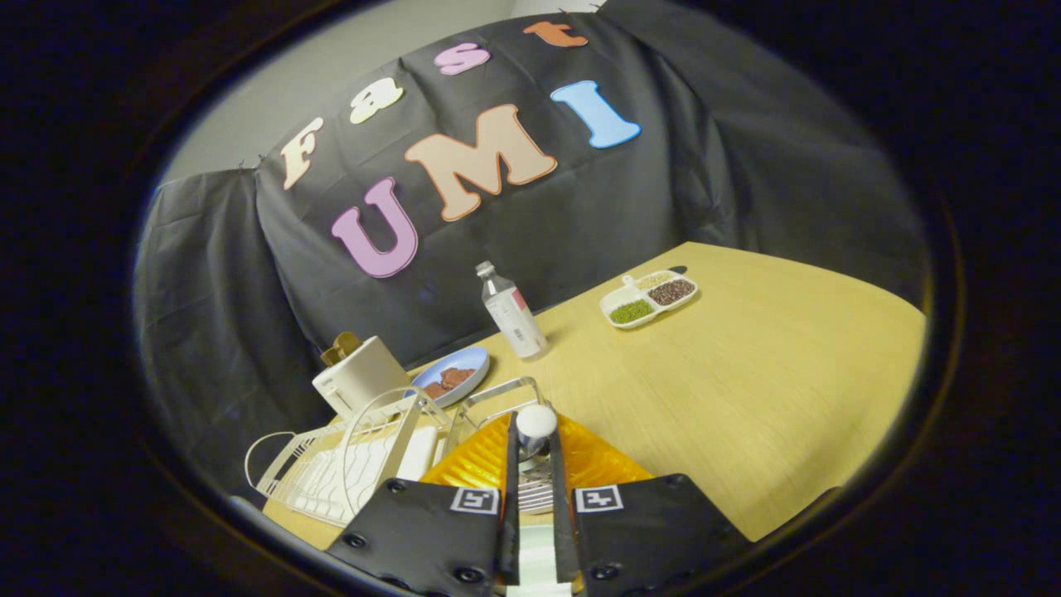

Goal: Take the plate from the dish rack, then take the spoon from the basket and place it into the plate.

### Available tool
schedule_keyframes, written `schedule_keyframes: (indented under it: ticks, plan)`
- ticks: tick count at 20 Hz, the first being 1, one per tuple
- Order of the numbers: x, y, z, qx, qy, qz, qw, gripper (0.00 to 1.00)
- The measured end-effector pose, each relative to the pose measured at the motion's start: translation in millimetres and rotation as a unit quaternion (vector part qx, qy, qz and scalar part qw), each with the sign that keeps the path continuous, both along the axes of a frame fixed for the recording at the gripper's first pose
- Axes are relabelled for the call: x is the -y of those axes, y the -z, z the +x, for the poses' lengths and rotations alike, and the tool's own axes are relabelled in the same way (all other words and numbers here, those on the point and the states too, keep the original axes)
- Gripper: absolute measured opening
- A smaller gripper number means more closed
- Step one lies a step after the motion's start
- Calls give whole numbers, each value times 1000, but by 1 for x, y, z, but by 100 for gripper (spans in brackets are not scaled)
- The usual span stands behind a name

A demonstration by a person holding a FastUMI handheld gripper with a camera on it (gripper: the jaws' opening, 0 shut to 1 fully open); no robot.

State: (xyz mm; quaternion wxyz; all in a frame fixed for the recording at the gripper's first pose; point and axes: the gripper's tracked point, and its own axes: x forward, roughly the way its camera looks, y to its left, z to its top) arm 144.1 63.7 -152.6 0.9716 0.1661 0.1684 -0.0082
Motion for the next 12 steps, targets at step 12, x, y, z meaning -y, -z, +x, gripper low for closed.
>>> schedule_keyframes:
  ticks: [12]
  plan:
    - [7,-29,7,28,11,-46,998,12]
